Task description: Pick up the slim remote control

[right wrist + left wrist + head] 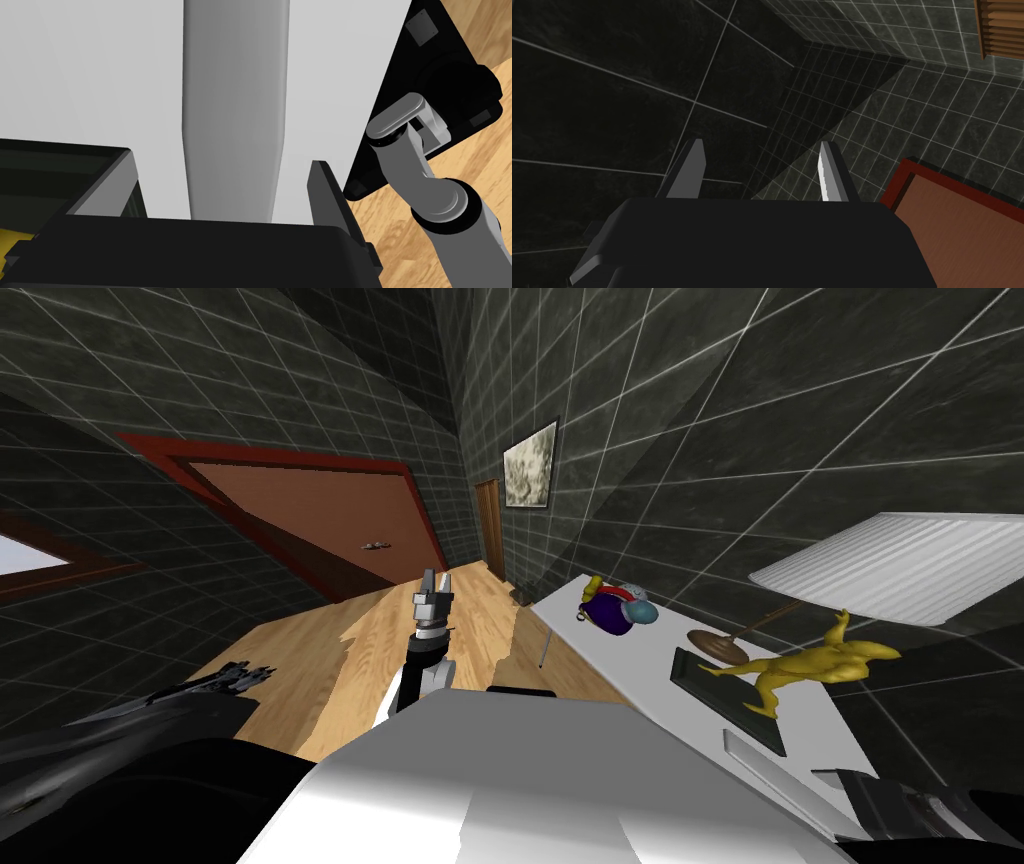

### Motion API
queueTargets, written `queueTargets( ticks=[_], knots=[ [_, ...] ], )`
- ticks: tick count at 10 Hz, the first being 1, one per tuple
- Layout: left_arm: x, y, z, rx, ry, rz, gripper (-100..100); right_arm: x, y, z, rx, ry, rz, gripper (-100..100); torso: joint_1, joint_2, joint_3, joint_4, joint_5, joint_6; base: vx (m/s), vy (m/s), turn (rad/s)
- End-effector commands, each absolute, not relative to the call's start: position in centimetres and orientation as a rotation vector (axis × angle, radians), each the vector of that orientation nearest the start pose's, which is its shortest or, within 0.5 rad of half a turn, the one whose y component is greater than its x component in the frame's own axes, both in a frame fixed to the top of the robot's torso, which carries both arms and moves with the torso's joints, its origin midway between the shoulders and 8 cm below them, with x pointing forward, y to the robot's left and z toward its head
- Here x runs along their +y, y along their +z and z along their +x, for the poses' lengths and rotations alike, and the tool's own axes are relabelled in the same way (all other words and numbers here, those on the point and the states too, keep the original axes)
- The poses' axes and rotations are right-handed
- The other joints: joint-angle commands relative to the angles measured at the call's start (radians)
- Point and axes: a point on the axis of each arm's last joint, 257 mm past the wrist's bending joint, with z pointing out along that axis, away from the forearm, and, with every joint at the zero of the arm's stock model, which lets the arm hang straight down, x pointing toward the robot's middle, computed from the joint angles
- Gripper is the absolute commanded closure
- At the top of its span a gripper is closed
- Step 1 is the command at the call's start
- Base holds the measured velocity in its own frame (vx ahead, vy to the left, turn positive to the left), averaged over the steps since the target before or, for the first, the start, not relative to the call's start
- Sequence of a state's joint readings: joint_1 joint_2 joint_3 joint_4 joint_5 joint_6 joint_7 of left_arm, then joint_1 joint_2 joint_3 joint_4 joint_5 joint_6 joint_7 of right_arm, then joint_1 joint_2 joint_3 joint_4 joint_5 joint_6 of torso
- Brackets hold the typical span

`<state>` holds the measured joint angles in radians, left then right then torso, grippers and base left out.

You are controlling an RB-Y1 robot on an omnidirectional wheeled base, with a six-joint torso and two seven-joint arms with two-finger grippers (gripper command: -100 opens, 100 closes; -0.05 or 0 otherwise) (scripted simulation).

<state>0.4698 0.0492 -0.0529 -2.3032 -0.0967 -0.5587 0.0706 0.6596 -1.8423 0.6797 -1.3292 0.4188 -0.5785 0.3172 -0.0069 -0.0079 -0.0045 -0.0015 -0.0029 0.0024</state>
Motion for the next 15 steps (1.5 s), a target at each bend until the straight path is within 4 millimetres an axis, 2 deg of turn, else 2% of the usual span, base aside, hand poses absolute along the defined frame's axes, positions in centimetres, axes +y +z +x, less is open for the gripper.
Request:
queueTargets(
  ticks=[1,2,5,7,8,12,13,14,15],
  knots=[
    [23.7,5.2,33.4,0.622,-1.399,-0.505,0,-65.0,-32.6,4.9,2.942,-0.006,-1.067,0,0.0,0.0,0.0,0.0,0.0,0.0,0.009,-0.017,-0.002],
    [23.7,5.2,33.4,0.622,-1.399,-0.505,0,-65.3,-33.2,4.2,2.943,-0.01,-1.057,-100,0.005,0.003,0.002,0.001,0.001,0.0,0.009,0.001,0.067],
    [23.7,5.2,33.4,0.622,-1.399,-0.505,0,-65.7,-34.6,2.9,2.946,-0.016,-1.036,-100,0.009,0.004,0.003,0.001,0.003,0.0,0.008,0.021,0.047],
    [23.7,5.2,33.4,0.622,-1.399,-0.505,0,-65.7,-34.7,2.9,2.944,-0.017,-1.038,-100,0.009,0.005,0.003,0.001,0.003,0.0,0.004,0.011,0.019],
    [23.7,5.2,33.4,0.622,-1.399,-0.505,0,-65.7,-34.7,2.8,2.945,-0.017,-1.036,100,0.009,0.005,0.003,0.001,0.003,0.0,0.0,0.0,0.0],
    [23.7,5.2,33.4,0.622,-1.399,-0.505,0,-65.6,-34.8,2.8,2.946,-0.014,-1.036,100,0.008,0.005,0.003,0.001,0.003,0.0,0.0,0.0,0.0],
    [23.7,5.2,33.4,0.622,-1.399,-0.505,0,-65.6,-34.8,2.8,2.946,-0.014,-1.036,0,0.008,0.005,0.003,0.001,0.003,0.0,0.0,0.0,0.0],
    [23.7,5.2,33.4,0.622,-1.399,-0.505,0,-65.5,-33.9,3.6,2.944,-0.014,-1.046,100,0.008,0.005,0.003,0.001,0.003,0.0,-0.005,-0.014,-0.066],
    [23.7,5.2,33.4,0.622,-1.399,-0.505,0,-65.4,-33.7,3.8,2.943,-0.013,-1.05,100,0.007,0.005,0.003,0.001,0.003,0.0,-0.01,-0.021,-0.055]
  ],
)
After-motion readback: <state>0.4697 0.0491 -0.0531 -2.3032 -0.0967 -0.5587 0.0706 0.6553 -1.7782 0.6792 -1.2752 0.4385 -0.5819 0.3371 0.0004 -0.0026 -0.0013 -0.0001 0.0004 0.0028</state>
